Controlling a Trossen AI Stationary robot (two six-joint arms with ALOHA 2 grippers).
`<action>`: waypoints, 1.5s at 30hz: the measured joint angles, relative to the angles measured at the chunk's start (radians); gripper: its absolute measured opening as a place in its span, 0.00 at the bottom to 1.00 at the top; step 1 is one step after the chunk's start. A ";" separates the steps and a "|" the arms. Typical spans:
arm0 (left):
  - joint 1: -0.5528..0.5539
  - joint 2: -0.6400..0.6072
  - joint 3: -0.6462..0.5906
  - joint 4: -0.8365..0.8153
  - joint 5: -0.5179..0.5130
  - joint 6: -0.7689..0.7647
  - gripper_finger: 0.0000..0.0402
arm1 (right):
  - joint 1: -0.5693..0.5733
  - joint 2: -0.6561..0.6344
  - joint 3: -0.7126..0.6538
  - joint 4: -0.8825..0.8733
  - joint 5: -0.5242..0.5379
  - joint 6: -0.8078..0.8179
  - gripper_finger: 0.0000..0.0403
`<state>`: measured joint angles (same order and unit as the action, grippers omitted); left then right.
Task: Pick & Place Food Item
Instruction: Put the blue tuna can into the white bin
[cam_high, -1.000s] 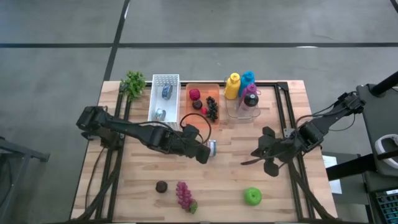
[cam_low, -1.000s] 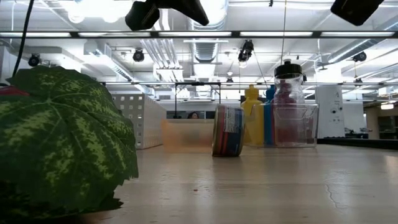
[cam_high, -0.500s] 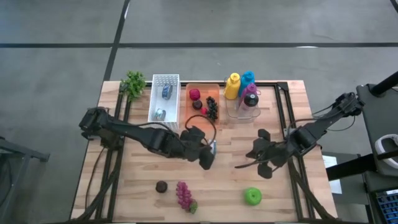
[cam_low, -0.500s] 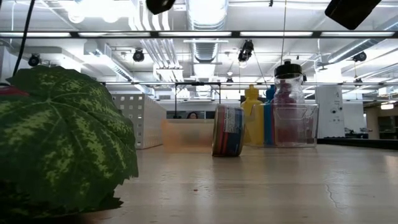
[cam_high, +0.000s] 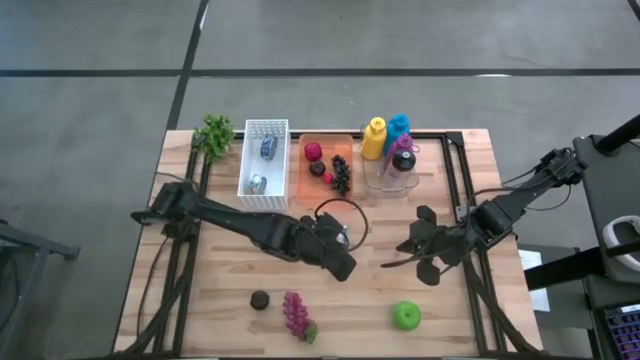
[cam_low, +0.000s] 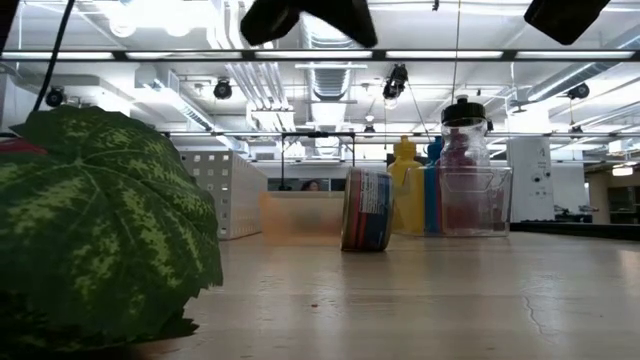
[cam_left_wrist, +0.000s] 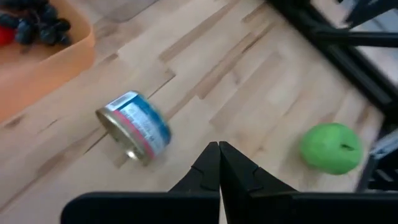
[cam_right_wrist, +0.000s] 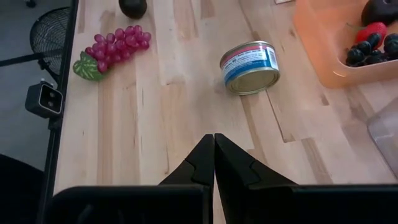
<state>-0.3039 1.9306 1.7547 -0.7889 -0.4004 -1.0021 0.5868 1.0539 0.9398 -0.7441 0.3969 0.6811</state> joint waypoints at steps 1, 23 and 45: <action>0.004 0.007 -0.005 -0.001 0.000 -0.003 0.00 | 0.000 0.000 0.000 -0.001 0.000 0.000 0.02; 0.051 0.096 -0.015 -0.045 0.019 -0.073 0.02 | 0.000 0.000 0.000 -0.004 -0.005 -0.049 0.02; 0.060 0.096 -0.015 -0.039 0.072 -0.081 0.06 | 0.000 0.000 0.000 0.000 -0.007 -0.161 0.02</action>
<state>-0.2441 2.0262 1.7397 -0.8276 -0.3286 -1.0826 0.5869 1.0538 0.9398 -0.7441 0.3901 0.5198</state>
